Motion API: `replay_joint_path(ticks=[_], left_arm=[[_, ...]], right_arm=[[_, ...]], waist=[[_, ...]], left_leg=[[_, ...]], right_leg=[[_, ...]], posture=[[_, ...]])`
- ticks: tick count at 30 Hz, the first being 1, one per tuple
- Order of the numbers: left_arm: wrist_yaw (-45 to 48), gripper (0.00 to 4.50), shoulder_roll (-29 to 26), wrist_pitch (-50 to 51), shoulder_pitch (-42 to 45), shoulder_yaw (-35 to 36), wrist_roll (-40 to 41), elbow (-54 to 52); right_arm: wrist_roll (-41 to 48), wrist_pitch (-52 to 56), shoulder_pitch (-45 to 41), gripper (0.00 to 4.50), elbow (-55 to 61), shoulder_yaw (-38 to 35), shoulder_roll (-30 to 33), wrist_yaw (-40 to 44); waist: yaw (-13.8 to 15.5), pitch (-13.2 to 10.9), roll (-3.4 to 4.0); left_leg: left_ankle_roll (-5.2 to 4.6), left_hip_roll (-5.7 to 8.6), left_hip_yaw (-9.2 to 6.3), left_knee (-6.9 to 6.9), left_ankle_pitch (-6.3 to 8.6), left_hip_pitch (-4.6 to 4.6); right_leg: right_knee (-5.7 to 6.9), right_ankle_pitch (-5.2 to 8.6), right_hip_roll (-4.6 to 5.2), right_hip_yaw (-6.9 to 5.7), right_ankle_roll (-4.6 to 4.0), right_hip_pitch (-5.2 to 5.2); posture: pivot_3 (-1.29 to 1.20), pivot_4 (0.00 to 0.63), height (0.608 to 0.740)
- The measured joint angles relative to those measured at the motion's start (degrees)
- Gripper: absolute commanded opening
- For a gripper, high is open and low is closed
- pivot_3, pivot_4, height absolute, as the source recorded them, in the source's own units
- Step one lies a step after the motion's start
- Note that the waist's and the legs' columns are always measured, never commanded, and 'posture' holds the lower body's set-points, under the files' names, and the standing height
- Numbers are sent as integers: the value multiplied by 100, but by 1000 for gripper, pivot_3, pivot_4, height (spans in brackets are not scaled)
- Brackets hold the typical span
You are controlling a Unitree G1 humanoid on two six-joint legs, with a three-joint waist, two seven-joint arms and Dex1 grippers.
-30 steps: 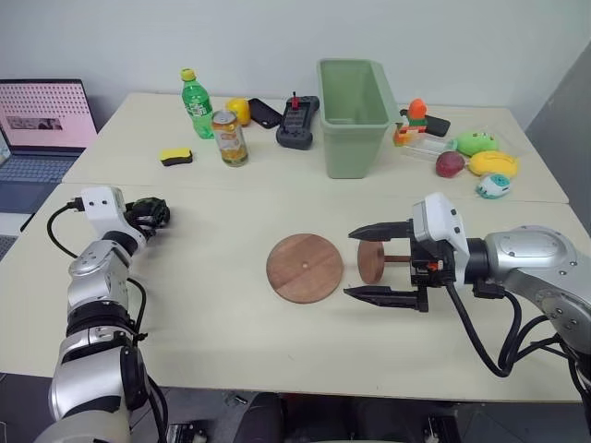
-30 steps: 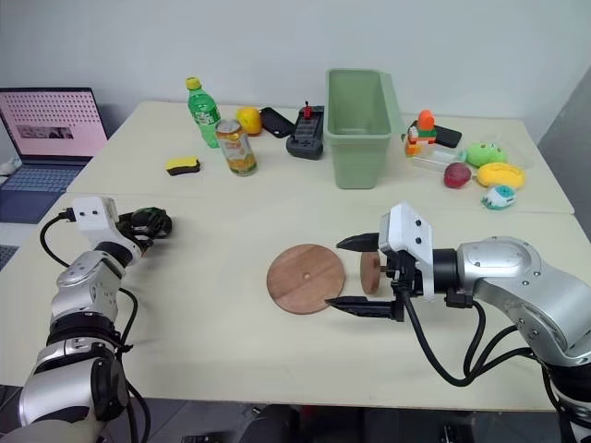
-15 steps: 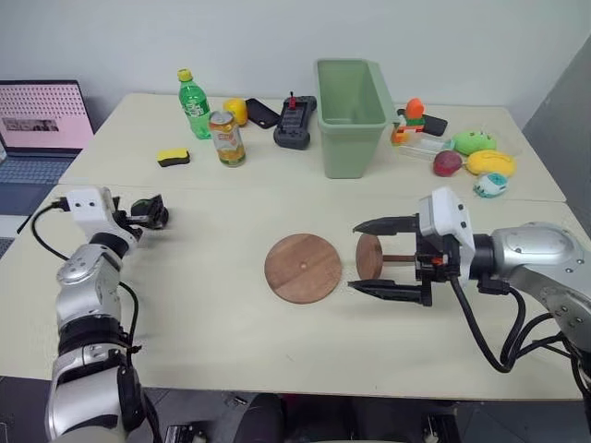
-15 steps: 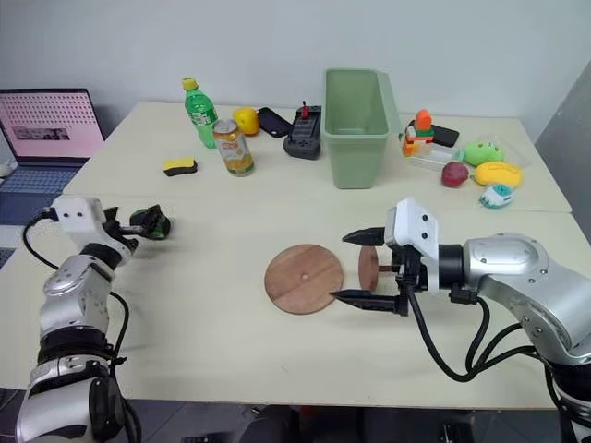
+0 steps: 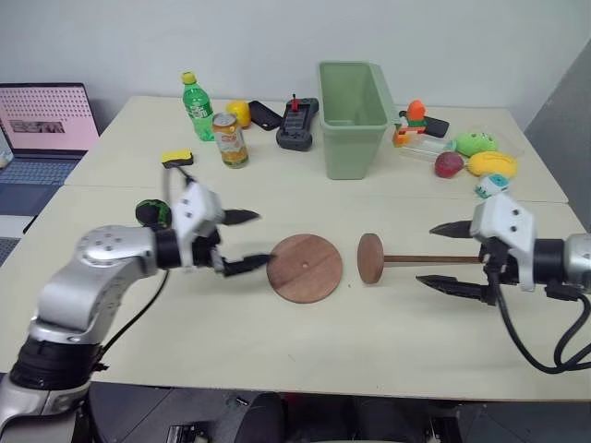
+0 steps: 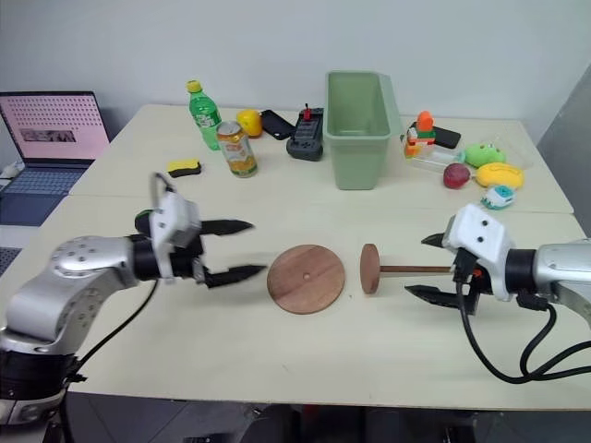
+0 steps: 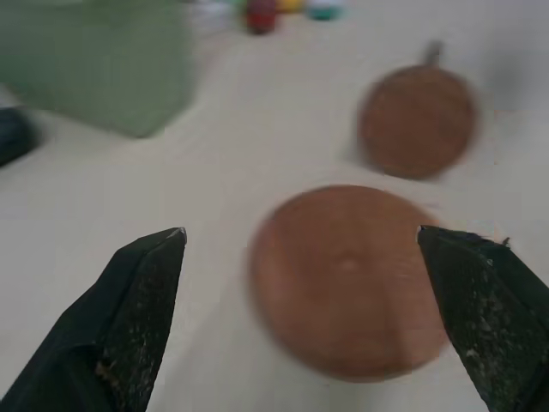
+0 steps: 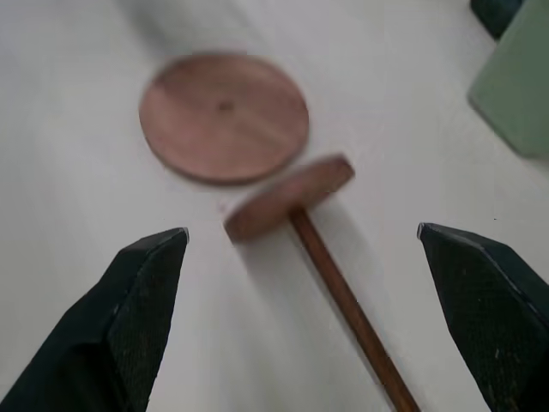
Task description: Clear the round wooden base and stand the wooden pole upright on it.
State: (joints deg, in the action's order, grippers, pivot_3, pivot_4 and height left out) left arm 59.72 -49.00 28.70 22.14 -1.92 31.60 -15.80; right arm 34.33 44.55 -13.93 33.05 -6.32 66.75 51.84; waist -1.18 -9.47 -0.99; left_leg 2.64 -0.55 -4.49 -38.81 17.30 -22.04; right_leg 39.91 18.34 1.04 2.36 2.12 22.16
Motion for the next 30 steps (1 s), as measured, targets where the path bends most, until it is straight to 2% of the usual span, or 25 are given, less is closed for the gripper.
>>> replay_joint_path(ticks=[2,7,11,20,23,27,28,29,30], left_arm=[[315,4469,134,38,361,-437,-28,-87],[612,4469,433,-25,734,-942,-269,-128],[739,4469,498,-166,859,-1183,-579,-40],[843,4469,490,-303,842,-1337,-1033,-63],[839,4500,501,-303,825,-1370,-1135,-103],[778,4500,544,-299,773,-1372,-1232,-201],[750,4500,548,-296,746,-1374,-1253,-202],[726,4500,552,-293,723,-1375,-1266,-203],[720,4500,556,-292,714,-1375,-1274,-203]], right_arm=[[-413,-93,-466,4500,-310,644,8,117],[-1200,-423,-1176,4500,-899,1711,-26,588],[-2185,-826,-2322,4500,-1781,2844,-426,1216],[-3735,-1755,-3470,4500,-3524,4209,-1109,2465],[-4104,-2086,-3666,3988,-3947,4422,-1279,2827],[-4447,-2374,-3793,2877,-4298,4454,-1478,3088],[-4502,-2419,-3819,2718,-4369,4456,-1521,3127],[-4560,-2460,-3842,2351,-4431,4456,-1557,3179],[-4622,-2497,-3850,2223,-4471,4456,-1573,3196]], waist=[[-61,-4,7],[-75,-9,12],[-90,-11,15],[-52,-13,17],[-58,-14,18],[-63,-14,18],[-64,-14,18],[-64,-14,18],[-63,-14,18]], left_leg=[[0,2,9,0,0,5],[-5,-2,6,3,3,-2],[-5,0,5,0,3,2],[-3,9,-3,-3,2,-11],[-3,7,-2,-4,2,-11],[-3,5,-2,-4,2,-10],[-3,5,-2,-4,2,-10],[-3,5,-3,-4,2,-10],[-3,5,-3,-4,2,-10]], right_leg=[[2,0,-12,2,0,-3],[-3,1,-16,4,-2,6],[0,1,-13,10,-2,6],[-8,1,0,1,-1,11],[-5,1,1,2,-1,12],[-5,1,4,2,-1,12],[-4,1,4,3,-1,13],[-4,1,4,2,-2,13],[-4,1,5,2,-1,13]], posture=[[0,150,740],[0,150,740],[0,150,740],[0,150,740],[0,150,740],[0,150,740],[0,150,740],[0,150,740],[0,150,740]])
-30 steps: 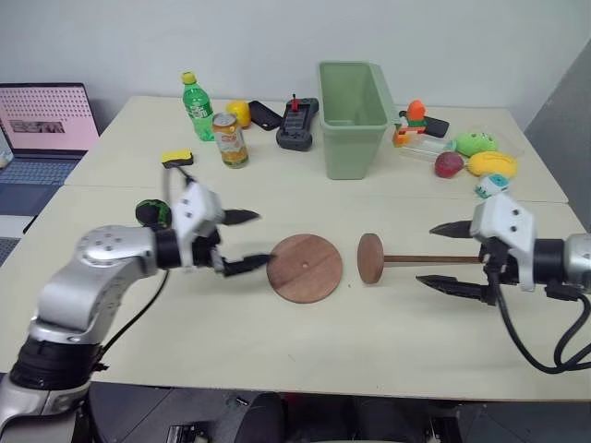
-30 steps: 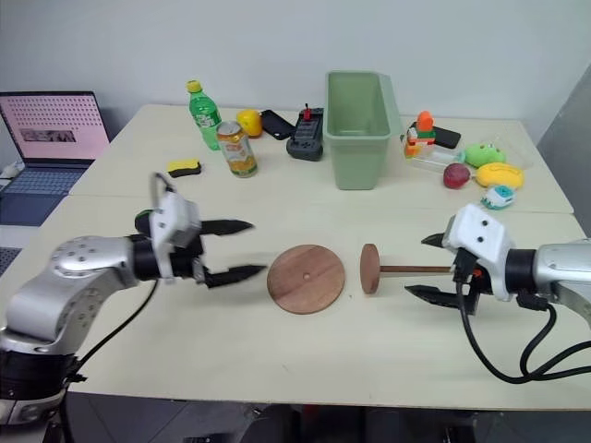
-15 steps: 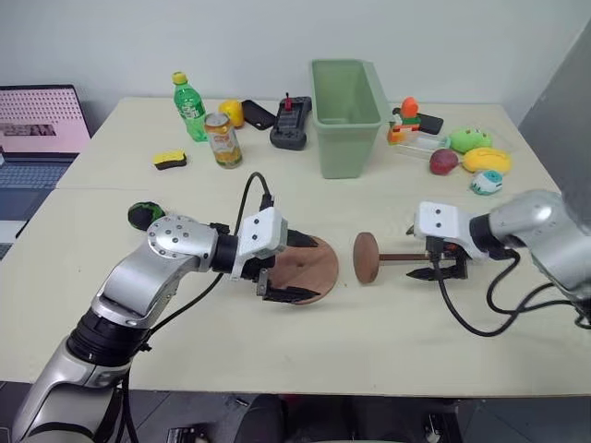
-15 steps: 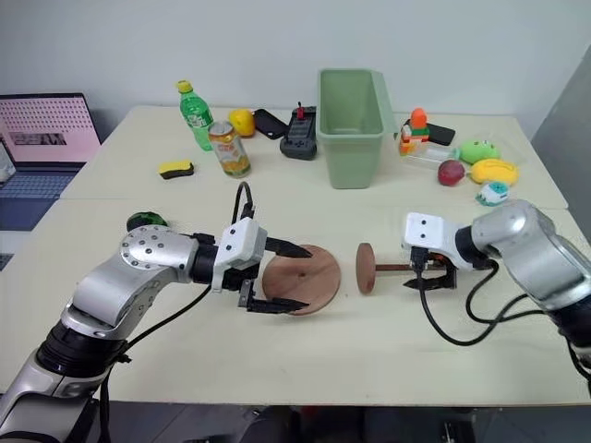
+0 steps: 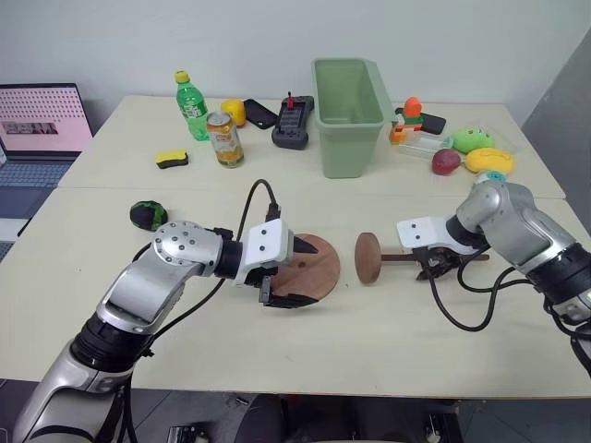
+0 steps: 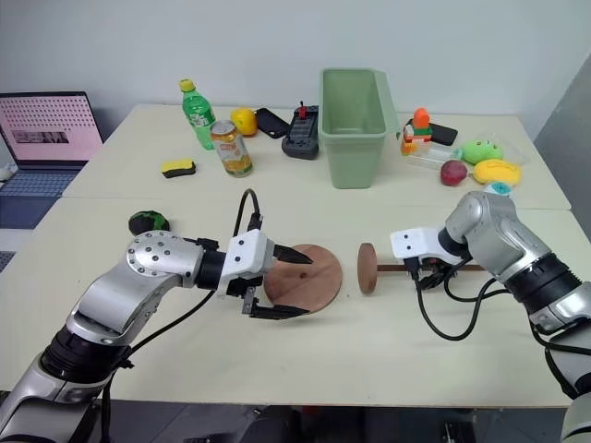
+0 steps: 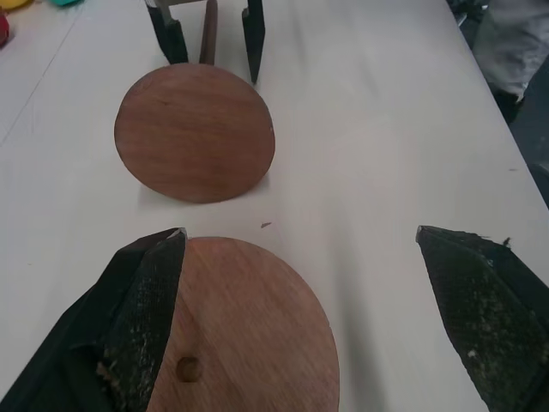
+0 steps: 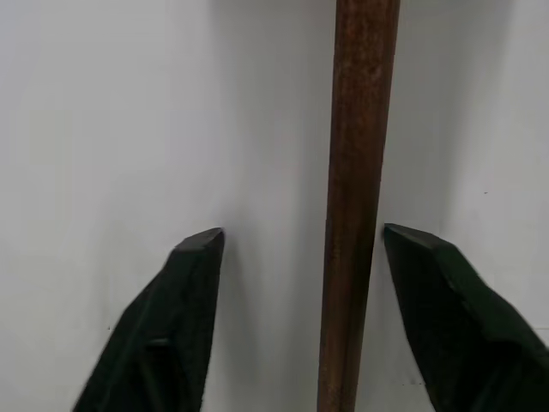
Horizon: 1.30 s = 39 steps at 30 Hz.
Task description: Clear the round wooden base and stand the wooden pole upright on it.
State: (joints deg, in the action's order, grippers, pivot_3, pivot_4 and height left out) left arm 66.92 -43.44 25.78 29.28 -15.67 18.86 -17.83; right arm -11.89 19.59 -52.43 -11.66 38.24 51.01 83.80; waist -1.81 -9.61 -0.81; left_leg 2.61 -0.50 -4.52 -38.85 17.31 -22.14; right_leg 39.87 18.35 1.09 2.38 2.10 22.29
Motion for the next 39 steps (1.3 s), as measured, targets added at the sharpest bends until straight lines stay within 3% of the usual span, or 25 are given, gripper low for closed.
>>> replay_joint_path(ticks=[8,15,19,22,25,27,29,32,36,39], left_arm=[[-139,4500,160,2,-24,-18,-160,13],[-142,4500,158,3,-27,-17,-244,53],[-146,4500,-56,35,-205,261,-193,159],[-153,4500,-510,32,-500,766,-190,356],[-127,4500,-990,12,-943,1238,-215,567],[-120,4500,-1009,0,-982,1304,-195,558],[-106,4500,-1086,-4,-1138,1412,-171,554],[-71,4500,-1180,-71,-1294,1435,-200,603],[-5,4500,-1257,-134,-1304,1436,-225,672],[22,4500,-1284,-173,-1290,1431,-252,671]], right_arm=[[-287,-162,-59,280,-425,-38,-313,39],[-232,-57,-51,265,-421,-307,-359,100],[350,558,-53,265,255,-1155,-332,93],[1050,1621,-83,264,1072,-2112,-502,-131],[2223,2862,-18,264,2347,-3566,-1486,-936],[2554,3141,40,264,2660,-3816,-1790,-1229],[2976,3271,379,264,3164,-4301,-2488,-1813],[3396,3193,1016,264,3713,-4433,-3420,-2644],[3584,2891,1281,264,3876,-4425,-4077,-3516],[3513,2273,1677,264,3710,-4013,-4525,-3918]], waist=[[1,0,0],[0,-1,1],[-2,-5,9],[-31,-8,13],[-41,-8,14],[-1,-7,13],[33,-4,7],[41,-10,15],[2,-9,16],[-30,-12,21]], left_leg=[[0,0,0,-2,0,1],[0,1,0,-1,0,1],[0,-6,-1,0,0,1],[-1,-13,-6,7,0,4],[-1,-18,-17,13,1,2],[-1,-9,-15,12,1,2],[-1,-5,-19,8,1,1],[-1,6,-11,6,1,-2],[-1,-1,-7,7,1,6],[-1,-9,-6,13,1,7]], right_leg=[[2,0,0,0,0,0],[3,0,1,1,0,0],[5,0,7,1,0,3],[8,0,5,-1,-2,6],[9,2,2,-8,-4,4],[8,2,4,-10,-4,1],[6,2,6,-10,-4,-5],[11,2,6,-8,-3,0],[13,1,3,-6,-3,0],[17,2,0,-5,-3,7]], posture=[[0,150,740],[0,150,740],[0,150,740],[0,150,740],[0,150,740],[0,150,740],[0,150,740],[0,150,740],[0,150,740],[0,150,740]])
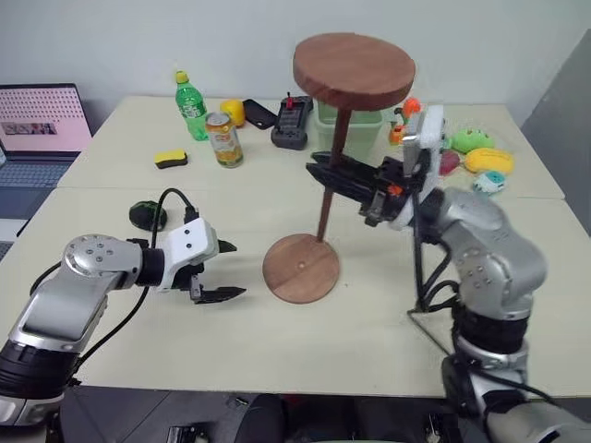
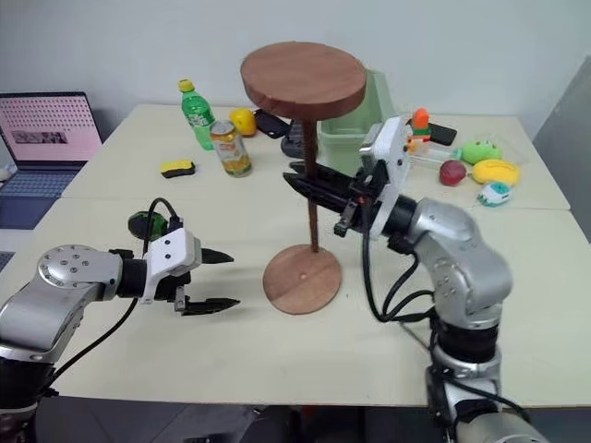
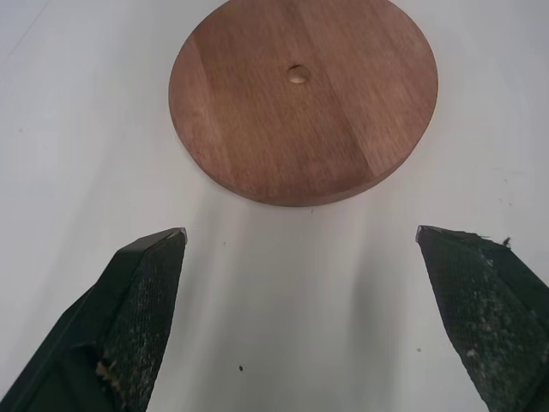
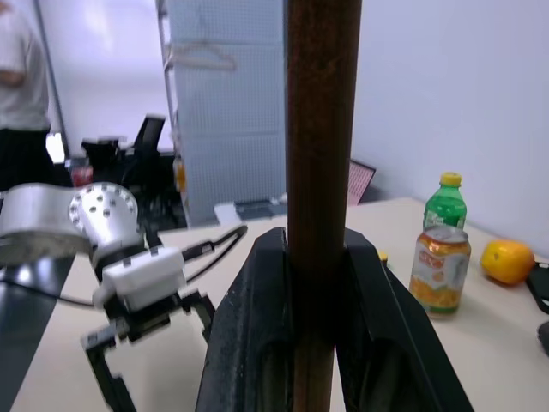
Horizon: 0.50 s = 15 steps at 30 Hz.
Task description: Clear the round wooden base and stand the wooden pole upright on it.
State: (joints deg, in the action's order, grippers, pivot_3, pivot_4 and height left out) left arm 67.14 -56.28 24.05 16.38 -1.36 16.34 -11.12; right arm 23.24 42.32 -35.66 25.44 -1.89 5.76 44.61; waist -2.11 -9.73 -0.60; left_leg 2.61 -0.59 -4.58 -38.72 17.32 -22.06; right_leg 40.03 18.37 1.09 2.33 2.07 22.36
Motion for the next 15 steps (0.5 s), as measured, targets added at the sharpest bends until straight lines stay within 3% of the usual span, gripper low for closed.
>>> replay_joint_path(ticks=[15], left_arm=[[46,4500,0,54,6,-50,6,-208]], right_arm=[[-245,-1354,375,264,-1002,982,-24,-364]], waist=[[-12,0,0]], left_leg=[[0,1,-1,0,0,1]], right_leg=[[-1,0,-6,-1,0,-1]], posture=[[0,150,740]])
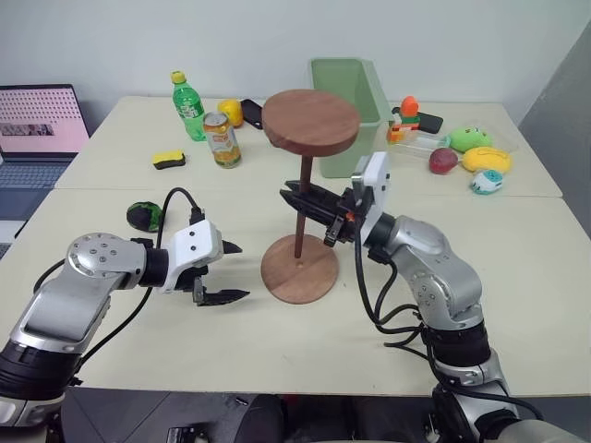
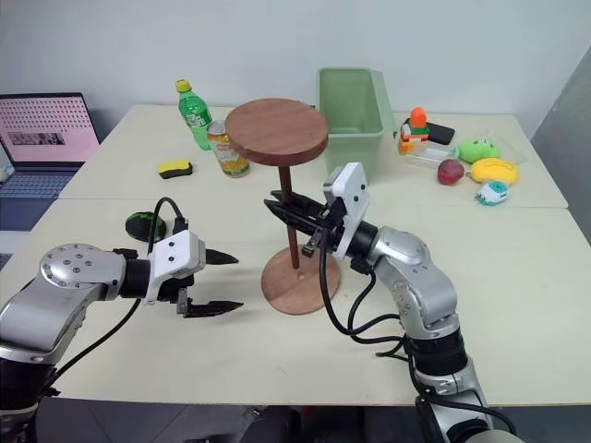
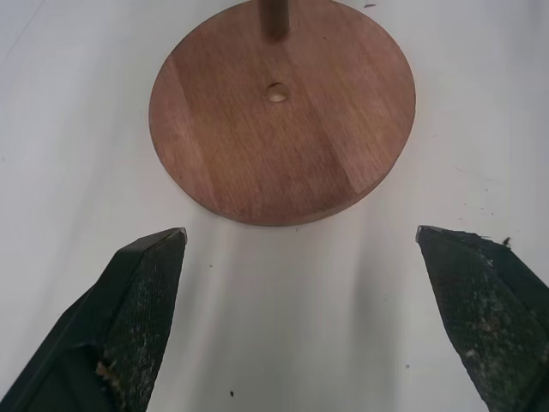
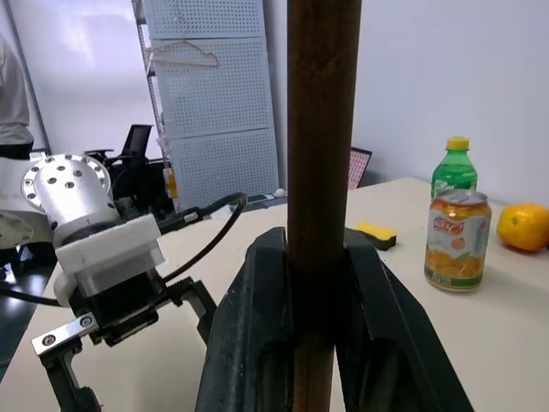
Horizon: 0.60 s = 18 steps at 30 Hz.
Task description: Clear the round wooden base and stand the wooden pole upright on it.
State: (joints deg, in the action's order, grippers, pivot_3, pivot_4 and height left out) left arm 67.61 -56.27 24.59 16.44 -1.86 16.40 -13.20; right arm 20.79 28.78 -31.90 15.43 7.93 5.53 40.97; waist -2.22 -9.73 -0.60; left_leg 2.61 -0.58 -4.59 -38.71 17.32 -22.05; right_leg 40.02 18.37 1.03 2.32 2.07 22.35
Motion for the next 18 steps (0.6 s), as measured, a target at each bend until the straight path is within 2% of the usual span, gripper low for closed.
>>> replay_joint_path(ticks=[18], left_arm=[[-2,4500,7,-48,43,-29,-92,48]], right_arm=[[-168,-542,-12,264,-648,283,107,-26]], waist=[[0,0,0]], left_leg=[[0,0,0,0,0,0]], right_leg=[[0,0,0,0,0,0]], posture=[[0,150,740]])
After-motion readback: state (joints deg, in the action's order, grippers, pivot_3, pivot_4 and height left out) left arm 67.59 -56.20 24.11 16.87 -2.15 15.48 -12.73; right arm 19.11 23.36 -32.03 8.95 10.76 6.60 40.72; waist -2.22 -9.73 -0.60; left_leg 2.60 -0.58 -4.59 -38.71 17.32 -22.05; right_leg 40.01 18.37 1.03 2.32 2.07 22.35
